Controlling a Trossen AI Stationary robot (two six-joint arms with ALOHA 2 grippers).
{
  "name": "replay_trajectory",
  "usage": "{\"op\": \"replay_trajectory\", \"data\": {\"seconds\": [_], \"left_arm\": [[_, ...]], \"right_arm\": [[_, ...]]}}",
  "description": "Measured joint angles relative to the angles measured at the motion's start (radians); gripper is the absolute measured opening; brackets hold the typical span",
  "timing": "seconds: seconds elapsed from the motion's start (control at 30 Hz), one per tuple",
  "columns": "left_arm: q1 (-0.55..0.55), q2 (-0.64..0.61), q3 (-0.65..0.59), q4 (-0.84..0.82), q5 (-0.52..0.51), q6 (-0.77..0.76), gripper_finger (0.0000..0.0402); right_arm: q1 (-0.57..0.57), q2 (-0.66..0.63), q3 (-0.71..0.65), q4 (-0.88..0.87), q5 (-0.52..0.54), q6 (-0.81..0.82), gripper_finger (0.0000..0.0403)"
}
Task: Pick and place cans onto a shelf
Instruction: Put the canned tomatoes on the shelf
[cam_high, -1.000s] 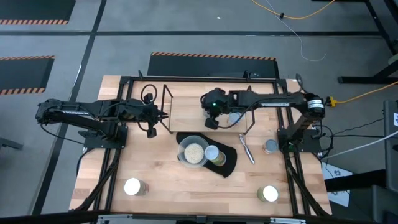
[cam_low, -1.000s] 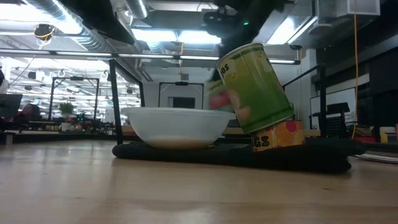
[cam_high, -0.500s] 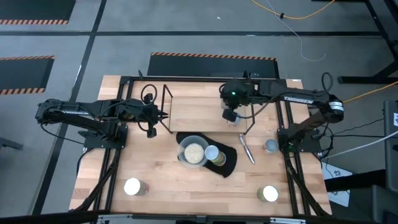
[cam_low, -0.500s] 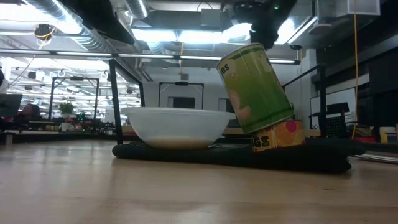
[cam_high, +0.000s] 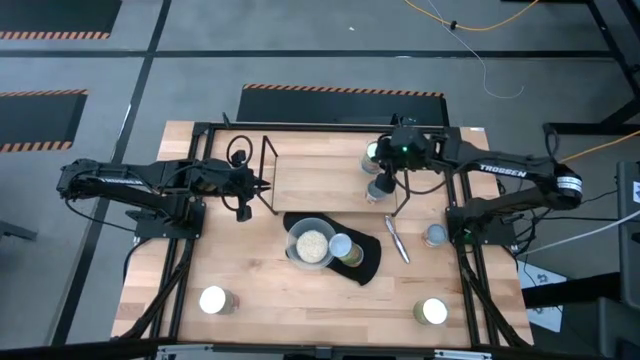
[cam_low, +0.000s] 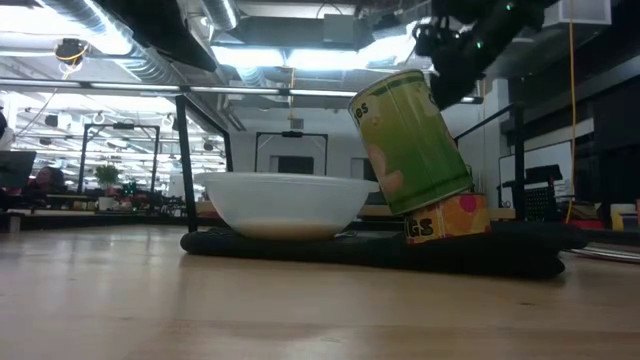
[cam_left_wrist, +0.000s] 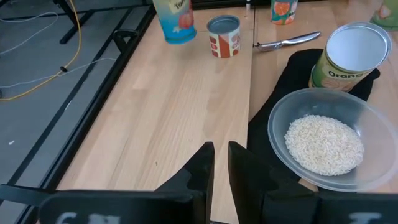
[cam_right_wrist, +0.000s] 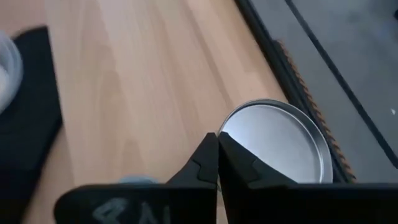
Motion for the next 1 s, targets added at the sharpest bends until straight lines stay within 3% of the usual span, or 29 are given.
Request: {"op": "replay_trajectory", "data": {"seconds": [1.0], "left_arm": [[0.000, 0.000, 0.000, 0.000, 0.000, 0.000, 0.0040]], "right_arm": [[-0.038, 0.002, -0.120, 0.057, -0.003, 0.007, 0.0006]]}}
